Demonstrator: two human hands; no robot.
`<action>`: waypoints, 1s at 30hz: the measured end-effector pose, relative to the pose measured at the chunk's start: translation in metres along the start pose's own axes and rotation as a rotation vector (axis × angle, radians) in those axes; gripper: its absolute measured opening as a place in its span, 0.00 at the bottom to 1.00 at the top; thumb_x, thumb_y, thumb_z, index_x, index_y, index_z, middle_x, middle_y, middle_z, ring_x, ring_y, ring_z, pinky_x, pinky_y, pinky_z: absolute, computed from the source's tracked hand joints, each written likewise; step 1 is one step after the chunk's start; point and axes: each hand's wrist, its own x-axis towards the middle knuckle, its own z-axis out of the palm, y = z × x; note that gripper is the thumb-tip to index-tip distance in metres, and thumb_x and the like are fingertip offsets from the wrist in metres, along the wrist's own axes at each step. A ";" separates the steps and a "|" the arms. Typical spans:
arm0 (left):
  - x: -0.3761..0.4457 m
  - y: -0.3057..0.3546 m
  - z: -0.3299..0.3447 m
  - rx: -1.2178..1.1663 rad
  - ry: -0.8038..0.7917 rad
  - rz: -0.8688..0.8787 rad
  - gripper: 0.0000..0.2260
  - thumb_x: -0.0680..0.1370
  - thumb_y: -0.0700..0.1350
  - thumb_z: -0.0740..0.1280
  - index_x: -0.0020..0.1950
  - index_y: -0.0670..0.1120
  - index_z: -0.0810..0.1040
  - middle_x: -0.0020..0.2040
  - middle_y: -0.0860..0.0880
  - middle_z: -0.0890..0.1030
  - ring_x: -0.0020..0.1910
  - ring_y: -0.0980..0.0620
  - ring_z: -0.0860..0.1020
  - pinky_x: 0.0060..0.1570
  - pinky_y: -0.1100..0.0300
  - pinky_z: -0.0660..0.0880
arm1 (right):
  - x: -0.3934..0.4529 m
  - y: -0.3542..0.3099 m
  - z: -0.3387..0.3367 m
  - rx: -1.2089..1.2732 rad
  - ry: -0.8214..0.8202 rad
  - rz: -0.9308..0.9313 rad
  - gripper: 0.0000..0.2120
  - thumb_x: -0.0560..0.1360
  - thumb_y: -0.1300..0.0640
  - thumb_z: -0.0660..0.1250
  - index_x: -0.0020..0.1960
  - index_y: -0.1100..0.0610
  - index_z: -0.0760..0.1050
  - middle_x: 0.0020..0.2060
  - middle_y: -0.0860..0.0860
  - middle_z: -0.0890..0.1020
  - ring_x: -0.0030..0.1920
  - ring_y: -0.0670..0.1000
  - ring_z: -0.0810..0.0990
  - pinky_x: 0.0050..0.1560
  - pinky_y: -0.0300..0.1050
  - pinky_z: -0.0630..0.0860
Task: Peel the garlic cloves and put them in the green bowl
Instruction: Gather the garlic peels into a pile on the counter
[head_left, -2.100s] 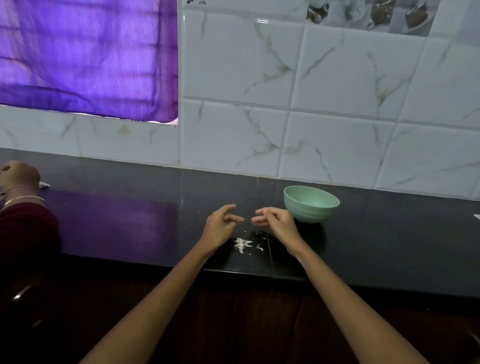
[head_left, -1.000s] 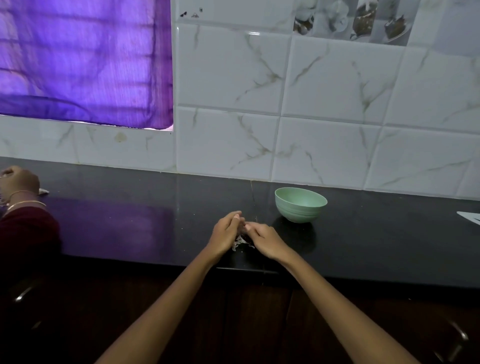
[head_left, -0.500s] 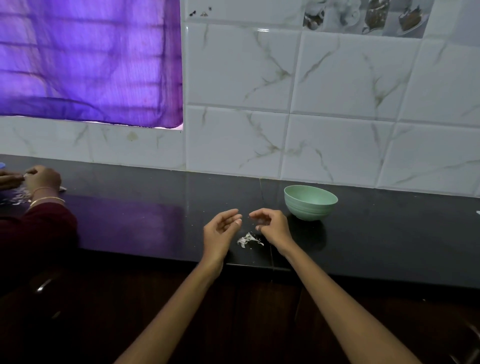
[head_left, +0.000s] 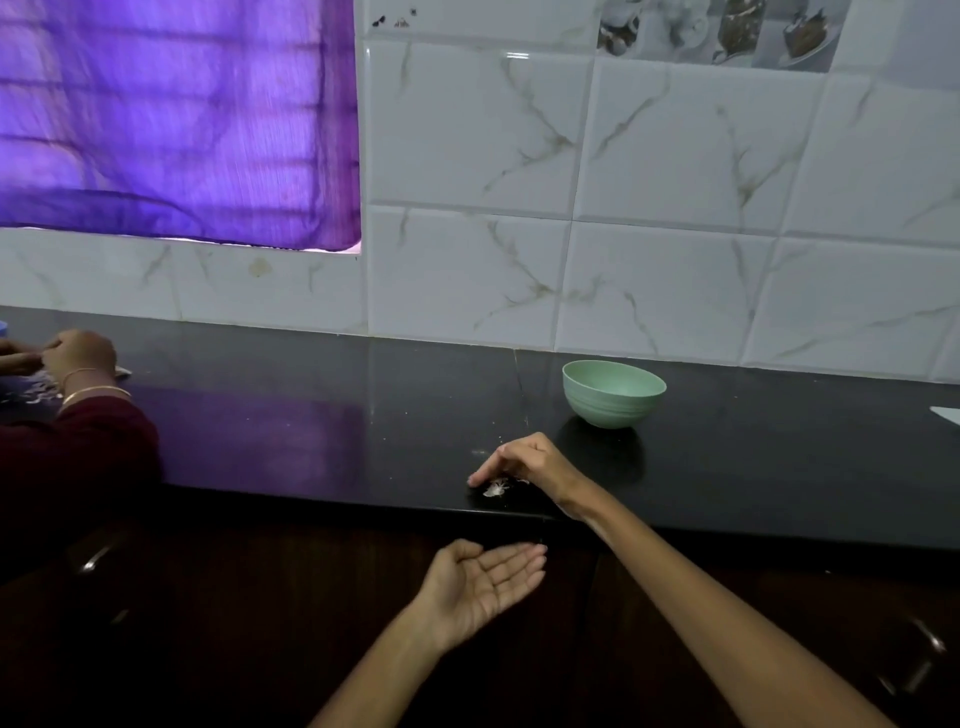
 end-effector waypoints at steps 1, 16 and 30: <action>0.001 0.002 -0.002 -0.005 0.003 -0.012 0.23 0.79 0.43 0.48 0.55 0.24 0.72 0.55 0.27 0.76 0.56 0.33 0.74 0.59 0.41 0.70 | -0.003 -0.002 0.002 0.036 -0.003 -0.009 0.19 0.74 0.59 0.54 0.41 0.67 0.81 0.38 0.57 0.85 0.45 0.54 0.83 0.52 0.41 0.77; 0.010 0.003 0.008 -0.073 -0.016 -0.100 0.24 0.81 0.44 0.46 0.64 0.23 0.61 0.62 0.23 0.68 0.69 0.32 0.64 0.67 0.41 0.59 | -0.033 -0.015 0.022 0.102 -0.001 -0.056 0.18 0.74 0.60 0.52 0.35 0.64 0.76 0.31 0.55 0.82 0.35 0.50 0.80 0.42 0.39 0.76; 0.000 -0.002 0.017 -0.170 0.035 -0.054 0.23 0.81 0.43 0.46 0.68 0.24 0.56 0.66 0.24 0.62 0.70 0.31 0.60 0.69 0.41 0.53 | -0.051 -0.023 0.027 0.179 0.083 -0.049 0.18 0.75 0.59 0.51 0.36 0.64 0.76 0.32 0.55 0.81 0.36 0.51 0.79 0.42 0.40 0.76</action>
